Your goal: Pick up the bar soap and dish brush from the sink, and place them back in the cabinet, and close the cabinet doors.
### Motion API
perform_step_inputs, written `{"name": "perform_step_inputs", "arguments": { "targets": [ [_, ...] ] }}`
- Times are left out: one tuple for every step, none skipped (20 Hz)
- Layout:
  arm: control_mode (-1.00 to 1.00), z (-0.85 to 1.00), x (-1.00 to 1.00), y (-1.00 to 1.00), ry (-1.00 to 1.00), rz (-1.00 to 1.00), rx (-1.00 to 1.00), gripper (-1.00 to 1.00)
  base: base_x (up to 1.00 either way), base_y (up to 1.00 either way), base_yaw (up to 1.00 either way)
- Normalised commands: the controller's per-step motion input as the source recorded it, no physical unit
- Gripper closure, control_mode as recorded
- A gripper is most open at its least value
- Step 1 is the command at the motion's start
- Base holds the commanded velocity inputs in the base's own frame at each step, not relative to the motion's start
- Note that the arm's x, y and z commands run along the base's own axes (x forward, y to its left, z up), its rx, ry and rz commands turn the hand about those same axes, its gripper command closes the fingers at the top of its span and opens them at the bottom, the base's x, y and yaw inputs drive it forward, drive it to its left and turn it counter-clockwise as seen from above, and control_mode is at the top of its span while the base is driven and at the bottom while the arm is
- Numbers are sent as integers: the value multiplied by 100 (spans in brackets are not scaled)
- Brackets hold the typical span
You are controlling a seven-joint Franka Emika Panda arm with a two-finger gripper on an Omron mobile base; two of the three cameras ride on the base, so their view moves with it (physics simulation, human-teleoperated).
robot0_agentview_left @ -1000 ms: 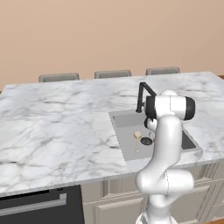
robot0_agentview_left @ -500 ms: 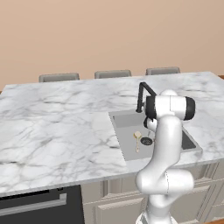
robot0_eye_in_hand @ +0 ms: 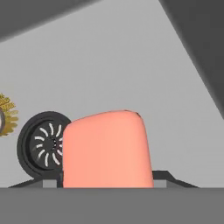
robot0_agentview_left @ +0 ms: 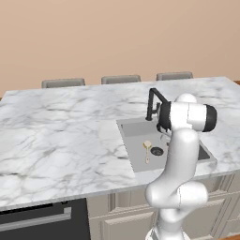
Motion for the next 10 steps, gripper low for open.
{"name": "perform_step_inputs", "arguments": {
  "targets": [
    [-100,62,-9,0,0,0,0,100,0,0,0],
    [-100,56,-11,0,0,0,0,100,0,0,0],
    [-100,53,-14,0,0,1,0,100,0,0,0],
    [-100,61,-19,0,0,2,0,100,0,0,0],
    [-100,66,-10,0,0,2,0,100,0,0,0],
    [-100,66,-9,0,0,2,0,100,0,0,0],
    [-100,64,-10,0,0,3,0,100,0,0,0],
    [-100,62,-15,0,0,3,0,100,0,0,0],
    [-100,59,-18,0,0,3,0,100,0,0,0],
    [-100,59,-21,0,0,3,0,100,0,0,0]
  ]
}}
